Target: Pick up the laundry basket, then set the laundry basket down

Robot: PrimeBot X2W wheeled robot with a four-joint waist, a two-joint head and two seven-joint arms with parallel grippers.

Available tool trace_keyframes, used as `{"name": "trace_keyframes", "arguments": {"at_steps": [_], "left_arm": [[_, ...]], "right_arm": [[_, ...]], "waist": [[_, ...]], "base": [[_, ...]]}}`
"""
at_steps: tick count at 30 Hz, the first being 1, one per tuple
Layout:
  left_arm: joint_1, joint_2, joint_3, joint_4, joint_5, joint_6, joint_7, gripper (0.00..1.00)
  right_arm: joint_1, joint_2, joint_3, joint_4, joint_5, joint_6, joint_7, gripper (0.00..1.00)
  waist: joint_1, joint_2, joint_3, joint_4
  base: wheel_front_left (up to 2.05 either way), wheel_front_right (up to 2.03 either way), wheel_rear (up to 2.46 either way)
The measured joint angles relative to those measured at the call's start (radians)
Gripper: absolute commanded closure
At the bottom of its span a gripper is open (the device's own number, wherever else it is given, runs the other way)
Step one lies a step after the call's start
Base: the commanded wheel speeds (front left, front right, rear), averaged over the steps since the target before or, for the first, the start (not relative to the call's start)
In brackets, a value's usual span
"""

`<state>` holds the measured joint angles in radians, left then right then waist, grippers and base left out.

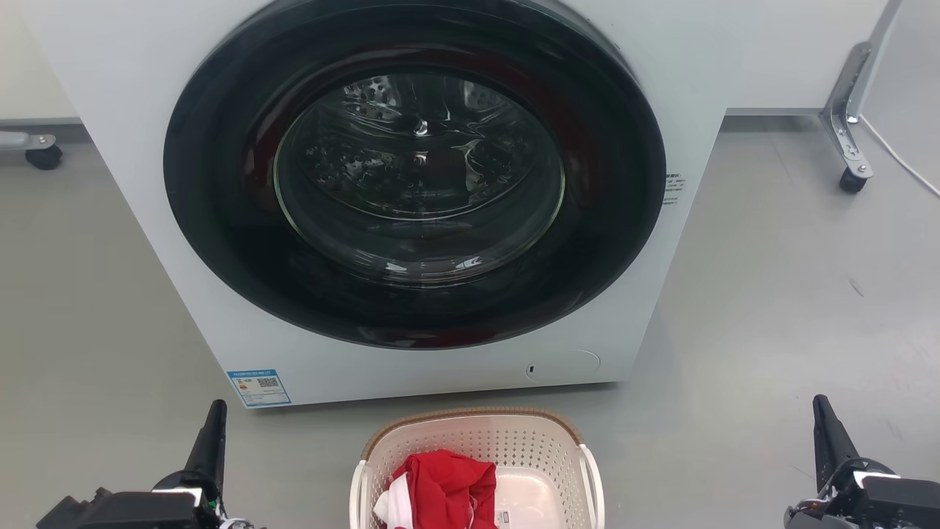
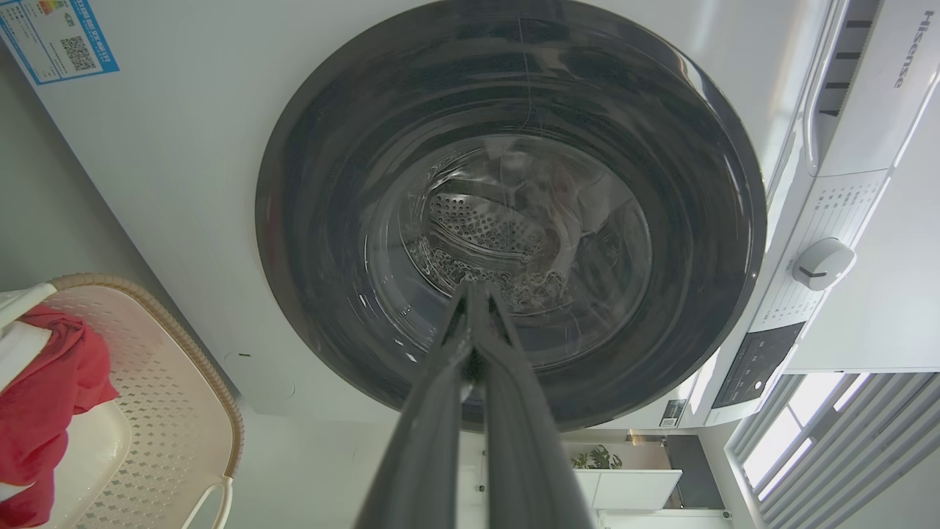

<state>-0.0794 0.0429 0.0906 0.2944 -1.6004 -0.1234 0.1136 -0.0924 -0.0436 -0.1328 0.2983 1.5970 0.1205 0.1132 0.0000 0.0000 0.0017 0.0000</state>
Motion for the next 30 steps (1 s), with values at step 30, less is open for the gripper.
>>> {"name": "trace_keyframes", "arguments": {"at_steps": [30], "left_arm": [[0.0,0.0,0.0,0.0,0.0,0.0,0.0,1.0]], "right_arm": [[0.0,0.0,0.0,0.0,0.0,0.0,0.0,1.0]], "waist": [[0.0,0.0,0.0,0.0]], "base": [[0.0,0.0,0.0]]}}
